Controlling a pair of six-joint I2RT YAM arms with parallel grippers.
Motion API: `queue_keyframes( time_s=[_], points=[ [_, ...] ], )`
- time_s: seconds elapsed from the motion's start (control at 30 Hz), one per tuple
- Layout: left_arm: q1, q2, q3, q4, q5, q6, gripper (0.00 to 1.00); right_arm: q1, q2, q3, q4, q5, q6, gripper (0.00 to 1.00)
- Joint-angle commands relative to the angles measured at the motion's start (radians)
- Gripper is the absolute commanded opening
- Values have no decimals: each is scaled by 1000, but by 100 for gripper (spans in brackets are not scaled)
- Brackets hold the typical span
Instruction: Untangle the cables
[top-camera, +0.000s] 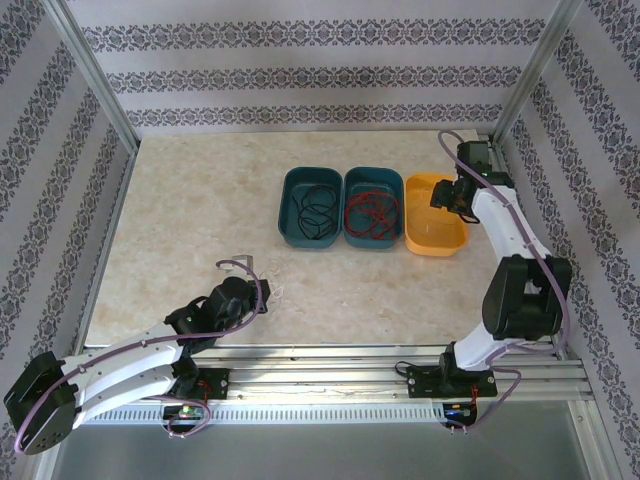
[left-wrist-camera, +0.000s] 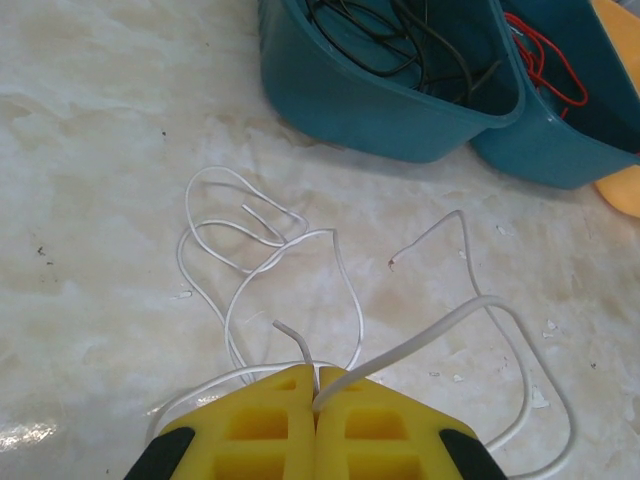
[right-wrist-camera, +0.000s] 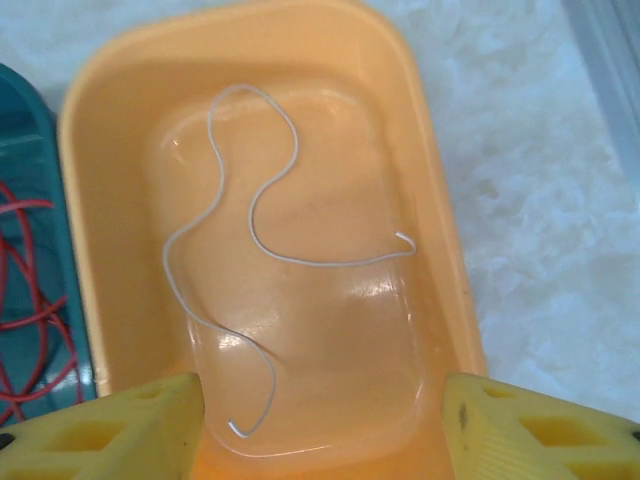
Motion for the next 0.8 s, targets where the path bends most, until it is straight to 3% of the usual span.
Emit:
queue_keyframes(
  time_s=[0.0, 0.17, 0.37, 0.57, 0.77],
  points=[
    [7, 7, 25, 10, 9, 26, 0, -10, -34, -13, -11, 27, 13, 62],
    [8, 9, 24, 13, 12, 28, 0, -10, -101, -27, -4, -69, 36, 54],
    [8, 15, 26, 32, 13, 31, 0, 46, -281, -182, 135, -346, 153, 50],
    [8, 51, 26, 90, 32, 52, 0, 312, -400, -324, 219, -405, 260, 46],
    [8, 100, 32, 144, 41, 54, 0, 628, -358, -410, 351, -383, 430, 39]
  ],
)
